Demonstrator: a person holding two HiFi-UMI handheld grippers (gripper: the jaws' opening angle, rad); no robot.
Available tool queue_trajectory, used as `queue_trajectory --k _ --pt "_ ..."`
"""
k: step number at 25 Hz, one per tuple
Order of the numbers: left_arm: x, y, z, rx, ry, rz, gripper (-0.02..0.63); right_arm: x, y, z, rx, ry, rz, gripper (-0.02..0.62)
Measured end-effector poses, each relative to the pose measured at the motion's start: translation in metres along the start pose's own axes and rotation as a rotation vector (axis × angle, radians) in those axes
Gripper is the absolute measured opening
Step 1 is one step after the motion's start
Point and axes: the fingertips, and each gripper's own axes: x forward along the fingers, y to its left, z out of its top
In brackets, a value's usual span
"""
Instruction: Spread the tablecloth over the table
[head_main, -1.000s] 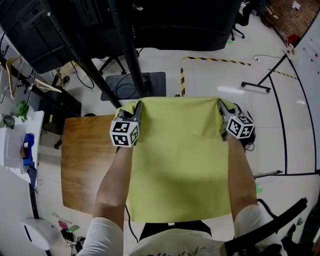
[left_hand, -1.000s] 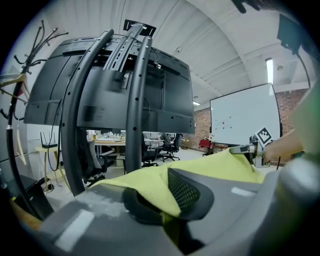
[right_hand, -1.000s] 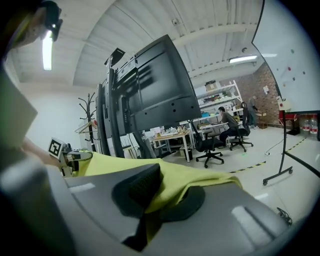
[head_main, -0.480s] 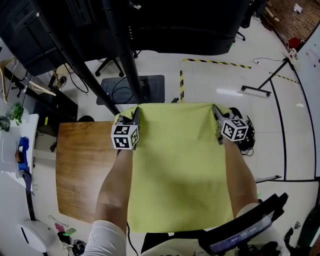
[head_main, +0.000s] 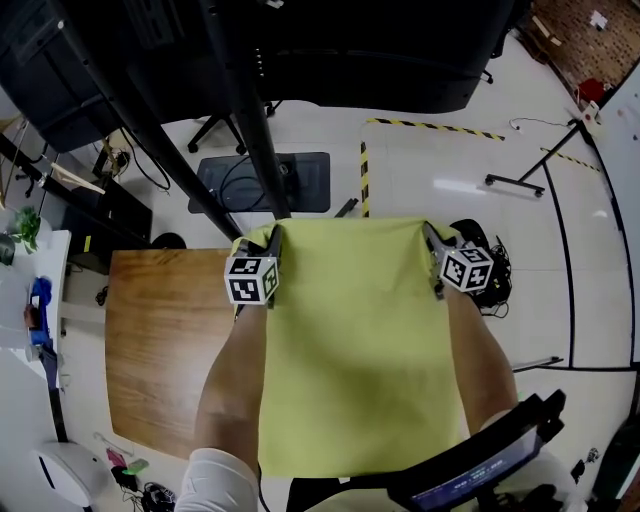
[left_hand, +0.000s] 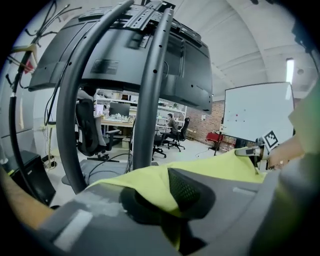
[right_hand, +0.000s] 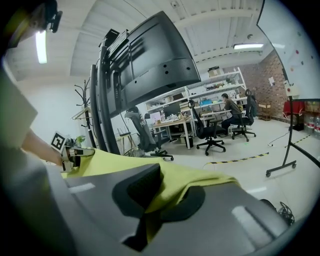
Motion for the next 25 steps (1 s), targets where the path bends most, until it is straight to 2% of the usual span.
queue_trajectory --k 3,5,6,7,8,9,11,14,16,17,19,21,23,25 --pt "0.001 0.0 -0.002 -0.024 -0.01 -0.014 0.107 0.001 0.001 -0.002 -0.003 -0.003 0.011 0.007" --pt "0.003 -0.003 0.0 -0.04 -0.022 -0.041 0.227 0.0 0.005 0.0 -0.008 -0.019 0.034 0.008" --pt "0.004 -0.004 0.001 -0.048 -0.022 -0.049 0.291 0.0 0.008 0.002 -0.015 -0.028 0.053 0.038" --pt "0.005 -0.002 0.002 -0.053 -0.02 -0.05 0.31 0.001 0.013 0.004 -0.026 -0.035 0.076 0.108" --pt "0.004 0.001 0.002 -0.057 -0.014 -0.046 0.314 0.001 0.018 0.005 -0.041 -0.035 0.096 0.224" --pt "0.003 0.004 0.001 -0.059 -0.005 -0.041 0.321 0.002 0.022 0.004 -0.057 -0.028 0.11 0.286" --pt "-0.001 0.009 -0.005 -0.054 0.026 -0.025 0.362 0.002 0.023 -0.004 -0.082 0.01 0.103 0.313" --pt "-0.011 0.026 -0.01 -0.074 0.035 0.05 0.367 -0.004 0.005 -0.013 -0.056 0.072 0.019 0.327" --pt "-0.021 0.04 -0.007 -0.085 0.019 0.119 0.367 -0.014 -0.014 -0.008 -0.056 0.072 -0.069 0.327" --pt "-0.025 0.046 -0.005 -0.068 0.01 0.152 0.362 -0.02 -0.023 -0.003 -0.064 0.06 -0.106 0.347" --pt "-0.03 0.053 -0.001 -0.046 -0.005 0.188 0.362 -0.027 -0.031 0.005 -0.091 0.044 -0.138 0.379" --pt "-0.026 0.047 -0.005 -0.044 0.036 0.135 0.362 -0.029 -0.025 0.006 -0.114 0.048 -0.127 0.38" --pt "-0.016 0.029 -0.014 -0.021 0.131 0.015 0.362 -0.03 -0.019 0.0 -0.118 0.06 -0.122 0.38" --pt "-0.014 0.022 -0.017 0.007 0.18 -0.021 0.367 -0.034 -0.02 -0.006 -0.099 0.072 -0.139 0.38"
